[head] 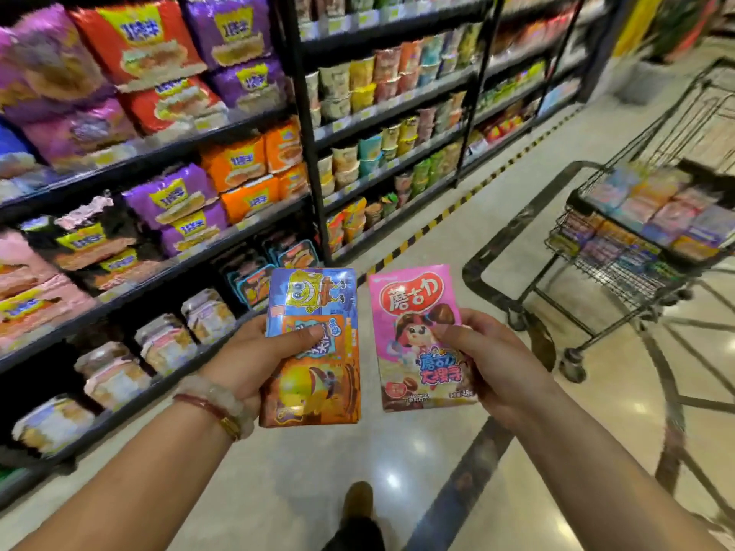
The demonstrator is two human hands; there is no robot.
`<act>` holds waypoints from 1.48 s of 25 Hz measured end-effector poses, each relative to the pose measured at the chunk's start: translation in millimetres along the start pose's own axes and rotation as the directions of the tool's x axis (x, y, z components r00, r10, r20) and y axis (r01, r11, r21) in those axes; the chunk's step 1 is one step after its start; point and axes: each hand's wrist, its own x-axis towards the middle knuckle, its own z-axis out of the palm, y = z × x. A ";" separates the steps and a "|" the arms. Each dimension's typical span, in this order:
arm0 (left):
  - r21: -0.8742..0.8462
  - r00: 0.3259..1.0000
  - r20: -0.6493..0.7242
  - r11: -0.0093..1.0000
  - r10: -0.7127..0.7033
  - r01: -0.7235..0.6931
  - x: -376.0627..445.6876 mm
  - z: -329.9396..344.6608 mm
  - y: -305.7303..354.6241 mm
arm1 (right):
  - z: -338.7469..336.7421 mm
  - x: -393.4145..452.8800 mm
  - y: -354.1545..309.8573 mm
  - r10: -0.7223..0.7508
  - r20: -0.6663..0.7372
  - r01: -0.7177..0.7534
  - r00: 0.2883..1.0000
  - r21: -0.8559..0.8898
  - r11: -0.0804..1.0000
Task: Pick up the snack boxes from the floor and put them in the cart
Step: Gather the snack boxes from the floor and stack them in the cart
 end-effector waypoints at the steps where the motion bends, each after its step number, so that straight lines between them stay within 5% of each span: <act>1: 0.016 0.999 0.032 1.000 -0.004 0.003 21.7 7.8 9.6 | -3.8 12.5 -8.5 -0.006 -0.034 0.007 0.999 0.031 0.999; 15: 0.231 0.892 0.422 0.970 -0.165 0.070 224.1 148.7 90.7 | -86.2 120.5 -90.3 -0.063 -0.414 0.183 0.908 0.257 0.949; 37: 0.399 0.740 0.583 0.911 -0.337 0.100 476.7 526.6 103.1 | -398.9 319.2 -201.4 0.047 -0.657 0.291 0.753 0.395 0.871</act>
